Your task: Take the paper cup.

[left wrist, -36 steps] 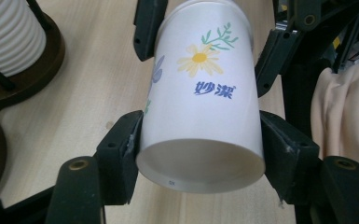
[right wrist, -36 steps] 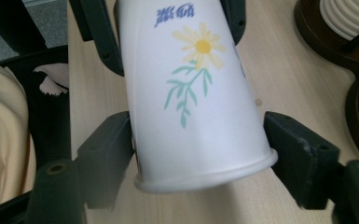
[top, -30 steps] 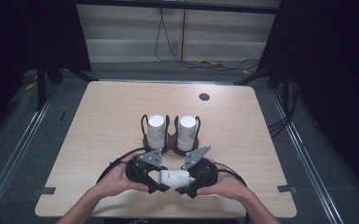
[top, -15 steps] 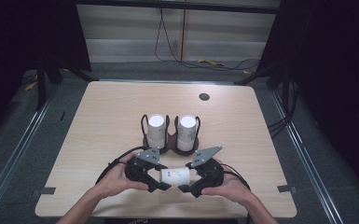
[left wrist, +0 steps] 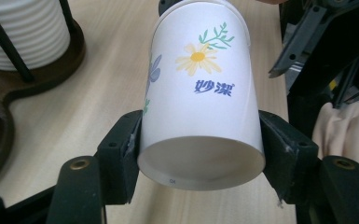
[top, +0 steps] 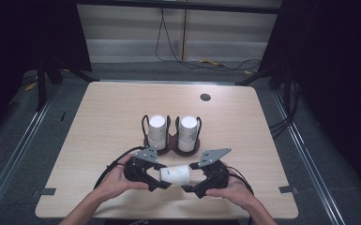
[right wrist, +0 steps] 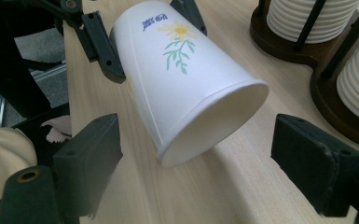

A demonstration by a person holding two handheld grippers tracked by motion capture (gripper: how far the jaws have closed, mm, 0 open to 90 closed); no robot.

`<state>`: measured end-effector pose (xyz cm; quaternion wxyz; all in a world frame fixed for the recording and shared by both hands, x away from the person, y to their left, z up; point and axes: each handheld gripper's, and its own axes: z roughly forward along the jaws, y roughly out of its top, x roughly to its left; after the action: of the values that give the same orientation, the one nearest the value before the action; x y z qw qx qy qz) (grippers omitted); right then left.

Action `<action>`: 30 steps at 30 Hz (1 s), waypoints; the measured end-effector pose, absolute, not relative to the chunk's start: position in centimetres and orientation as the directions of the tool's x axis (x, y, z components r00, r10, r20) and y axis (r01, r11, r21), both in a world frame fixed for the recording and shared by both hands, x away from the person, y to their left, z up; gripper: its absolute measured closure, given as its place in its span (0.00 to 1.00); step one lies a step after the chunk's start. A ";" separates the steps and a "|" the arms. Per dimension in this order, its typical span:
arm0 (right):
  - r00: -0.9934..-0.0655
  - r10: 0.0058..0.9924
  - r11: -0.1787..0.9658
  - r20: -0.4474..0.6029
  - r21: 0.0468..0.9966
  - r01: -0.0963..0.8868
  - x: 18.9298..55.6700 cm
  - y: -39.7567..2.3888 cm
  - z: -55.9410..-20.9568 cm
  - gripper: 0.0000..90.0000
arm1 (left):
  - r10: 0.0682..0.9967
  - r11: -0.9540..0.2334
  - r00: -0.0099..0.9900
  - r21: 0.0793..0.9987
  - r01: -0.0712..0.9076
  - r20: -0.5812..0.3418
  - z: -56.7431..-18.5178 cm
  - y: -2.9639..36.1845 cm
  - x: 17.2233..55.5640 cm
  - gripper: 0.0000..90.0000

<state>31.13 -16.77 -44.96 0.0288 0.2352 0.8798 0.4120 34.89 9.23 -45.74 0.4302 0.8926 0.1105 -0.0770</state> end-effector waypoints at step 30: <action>-0.857 0.479 0.367 0.191 0.843 0.393 30.8 -18.8 -44.1 0.18 | 0.167 -0.423 0.951 0.853 0.306 -0.259 -45.5 10.0 35.0 0.40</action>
<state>30.79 -18.75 -44.08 0.0434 0.2643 0.8255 0.4968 35.04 10.04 -45.46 0.5183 0.8409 0.1406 -0.0674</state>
